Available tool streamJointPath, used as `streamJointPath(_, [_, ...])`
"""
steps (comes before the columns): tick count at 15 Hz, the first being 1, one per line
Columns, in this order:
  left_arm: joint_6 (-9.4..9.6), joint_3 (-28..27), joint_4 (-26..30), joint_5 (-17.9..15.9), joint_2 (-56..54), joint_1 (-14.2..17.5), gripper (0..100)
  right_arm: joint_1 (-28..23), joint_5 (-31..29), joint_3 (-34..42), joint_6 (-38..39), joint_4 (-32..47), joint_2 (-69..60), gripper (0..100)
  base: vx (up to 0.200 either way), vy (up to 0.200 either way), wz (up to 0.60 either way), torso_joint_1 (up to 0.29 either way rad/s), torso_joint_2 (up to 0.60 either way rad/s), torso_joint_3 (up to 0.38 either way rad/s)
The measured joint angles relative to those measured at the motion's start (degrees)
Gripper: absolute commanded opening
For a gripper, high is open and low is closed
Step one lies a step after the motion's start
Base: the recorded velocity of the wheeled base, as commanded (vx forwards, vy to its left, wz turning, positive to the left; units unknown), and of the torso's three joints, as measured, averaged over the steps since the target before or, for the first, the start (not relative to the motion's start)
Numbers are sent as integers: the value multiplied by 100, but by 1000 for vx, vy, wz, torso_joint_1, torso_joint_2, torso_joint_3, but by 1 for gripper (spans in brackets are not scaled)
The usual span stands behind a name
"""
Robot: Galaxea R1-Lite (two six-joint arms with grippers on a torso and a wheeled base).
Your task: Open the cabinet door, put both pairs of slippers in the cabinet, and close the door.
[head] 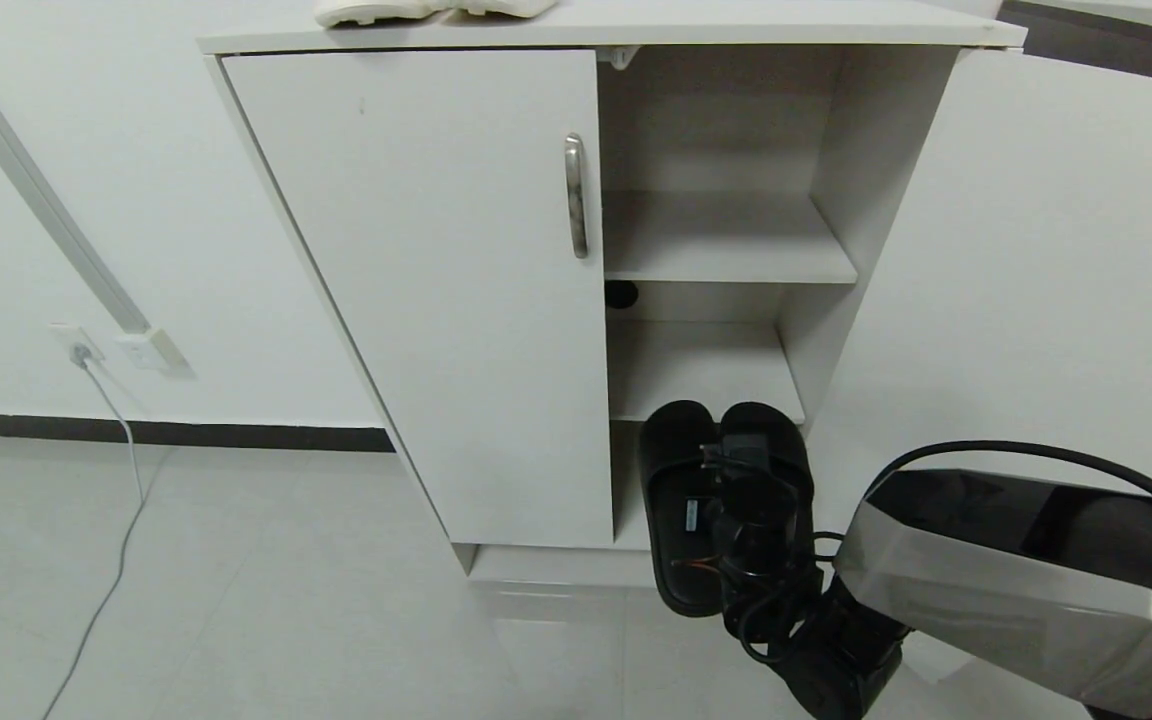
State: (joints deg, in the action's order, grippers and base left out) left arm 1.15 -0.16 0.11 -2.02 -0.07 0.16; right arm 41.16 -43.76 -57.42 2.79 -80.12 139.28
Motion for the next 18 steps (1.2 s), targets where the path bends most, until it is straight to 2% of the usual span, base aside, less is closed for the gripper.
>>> streamJointPath(3, [0, 2, 0, 0, 0, 0, 0, -4, 0, 0, 0, 9, -6, 0, 200, 0, 0, 1, 1, 1])
streamJointPath(10, [-11, 2, -4, 6, 0, 0, 0, -6, 123, -49, 0, 33, 30, 0, 0, 0, 0, 0, 0, 0])
streamJointPath(14, [-11, 5, -1, 9, 0, 0, 0, -84, 200, -438, 0, 143, 179, 0, 0, 0, 0, 0, 0, 0])
streamJointPath(18, [-11, 5, -1, 9, 0, 0, 0, -185, 523, -918, 7, 835, 267, 0, 0, 0, 0, 0, 0, 0])
